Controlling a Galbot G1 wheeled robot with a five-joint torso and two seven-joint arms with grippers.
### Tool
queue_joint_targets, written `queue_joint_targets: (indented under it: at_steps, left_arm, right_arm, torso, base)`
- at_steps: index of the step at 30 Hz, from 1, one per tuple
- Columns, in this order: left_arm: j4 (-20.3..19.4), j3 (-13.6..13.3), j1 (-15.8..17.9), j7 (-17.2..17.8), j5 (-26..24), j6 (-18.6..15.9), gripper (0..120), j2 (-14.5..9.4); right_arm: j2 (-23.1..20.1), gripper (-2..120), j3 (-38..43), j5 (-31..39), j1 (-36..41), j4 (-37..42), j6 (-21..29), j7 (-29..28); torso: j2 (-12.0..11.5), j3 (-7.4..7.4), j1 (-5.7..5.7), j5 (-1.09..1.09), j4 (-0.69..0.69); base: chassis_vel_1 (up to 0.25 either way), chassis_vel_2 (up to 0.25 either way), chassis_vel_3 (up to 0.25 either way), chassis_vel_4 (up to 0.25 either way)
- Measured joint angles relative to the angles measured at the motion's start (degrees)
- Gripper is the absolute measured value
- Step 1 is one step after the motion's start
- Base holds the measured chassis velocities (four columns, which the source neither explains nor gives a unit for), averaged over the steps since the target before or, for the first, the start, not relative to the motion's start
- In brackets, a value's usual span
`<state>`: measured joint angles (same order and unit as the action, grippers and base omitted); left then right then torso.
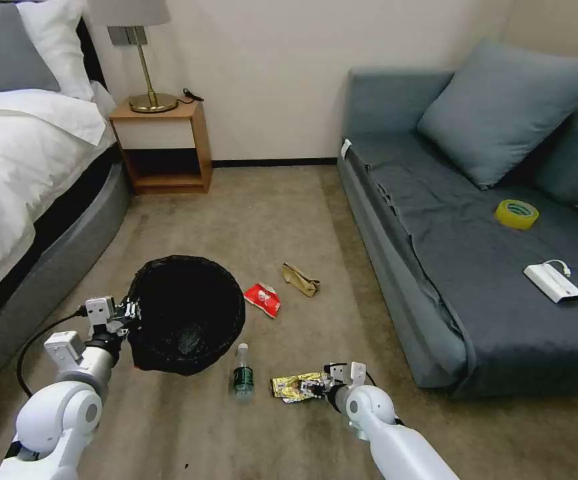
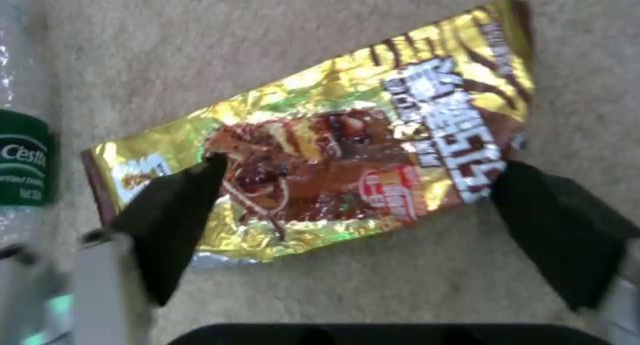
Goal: Pick up the trash bin, then pick up the garbage on the floor and place it into the trash bin.
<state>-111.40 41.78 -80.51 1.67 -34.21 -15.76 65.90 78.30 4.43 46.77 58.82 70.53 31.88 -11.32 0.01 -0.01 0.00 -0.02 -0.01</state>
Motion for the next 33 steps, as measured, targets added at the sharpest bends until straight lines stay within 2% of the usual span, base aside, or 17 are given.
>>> queue_joint_targets:
  at_steps: [1, 5, 6, 10, 11, 14, 15, 18, 20, 23, 24, 26, 33]
  left_arm:
    - [0.0, 0.0, 0.0, 0.0, 0.0, 0.0, 5, 0.0]
    - [0.23, -0.05, 0.08, -0.07, 0.12, 0.04, 5, 0.04]
    - [0.23, -0.05, 0.08, -0.07, 0.12, 0.04, 5, 0.04]
    - [0.26, 0.17, -0.05, -0.2, 0.13, 0.11, 5, 0.05]
    - [0.26, 0.17, -0.05, -0.2, 0.13, 0.11, 5, 0.05]
    - [0.24, 0.25, -0.15, -0.33, 0.11, 0.13, 5, 0.07]
    - [0.24, 0.25, -0.15, -0.33, 0.11, 0.13, 5, 0.07]
    - [0.25, 0.42, -0.37, -0.37, 0.06, 0.16, 5, 0.09]
    - [0.25, 0.44, -0.39, -0.4, 0.05, 0.17, 5, 0.09]
    - [0.21, 0.67, -0.6, -0.48, -0.13, 0.2, 5, 0.09]
    - [0.21, 0.67, -0.6, -0.48, -0.13, 0.2, 5, 0.09]
    - [0.12, 0.78, -0.69, -0.49, -0.16, 0.21, 5, 0.1]
    - [0.01, 0.95, -1.15, -0.66, -0.58, 0.29, 5, 0.21]
  right_arm:
    - [0.0, 89, 0.0, 0.0, 0.0, 0.0, 0.0, 0.0]
    - [-0.04, 73, 0.12, -0.39, -0.02, -0.27, -0.2, 0.29]
    - [-0.04, 73, 0.12, -0.39, -0.02, -0.27, -0.2, 0.29]
    - [0.03, 54, 0.02, -0.76, -0.09, -0.68, -0.48, 0.51]
    - [0.03, 54, 0.02, -0.76, -0.09, -0.68, -0.48, 0.51]
    - [0.32, 39, -0.39, -0.9, -0.13, -0.84, -0.58, 0.84]
    - [0.32, 39, -0.39, -0.9, -0.13, -0.84, -0.58, 0.84]
    - [0.53, 24, -0.47, -1.13, -0.17, -1.1, -0.75, 1.01]
    - [0.56, 22, -0.49, -1.15, -0.16, -1.12, -0.76, 1.02]
    - [0.73, 7, -0.57, -1.55, -0.07, -1.13, -0.82, 1.12]
    - [0.73, 7, -0.57, -1.55, -0.07, -1.13, -0.82, 1.12]
    - [0.76, 0, -0.52, -1.61, -0.03, -0.94, -0.87, 1.13]
    - [0.21, 0, 0.07, -1.49, 0.6, 2.6, -1.03, 0.8]
  torso:
    - [0.0, 0.0, 0.0, 0.0, 0.0]
    - [0.0, 0.0, 0.0, -0.01, -0.01]
    - [0.0, 0.0, 0.0, -0.01, -0.01]
    - [0.0, 0.0, 0.0, -0.01, -0.01]
    - [0.0, 0.0, 0.0, -0.01, -0.01]
    - [0.0, 0.0, 0.0, 0.05, 0.01]
    - [0.0, 0.0, 0.0, 0.05, 0.01]
    - [-0.01, 0.01, 0.0, 0.05, 0.03]
    - [0.0, 0.01, 0.0, 0.05, 0.03]
    - [-0.01, 0.01, 0.0, 0.05, 0.03]
    - [-0.01, 0.01, 0.0, 0.05, 0.03]
    - [-0.01, 0.01, 0.0, 0.05, 0.03]
    - [-0.01, 0.01, 0.0, 0.03, 0.02]
  base:
    - [0.0, 0.0, 0.0, 0.0]
    - [0.0, 0.0, 0.0, 0.0]
    - [0.0, 0.0, 0.0, 0.0]
    - [0.0, 0.0, 0.0, 0.0]
    - [0.0, 0.0, 0.0, 0.0]
    - [0.0, 0.0, 0.0, 0.0]
    - [0.0, 0.0, 0.0, 0.0]
    - [0.0, 0.0, 0.0, 0.0]
    - [0.0, 0.0, 0.0, 0.0]
    - [0.0, 0.0, 0.0, 0.0]
    - [0.0, 0.0, 0.0, 0.0]
    - [0.0, 0.0, 0.0, 0.0]
    - [0.0, 0.0, 0.0, 0.0]
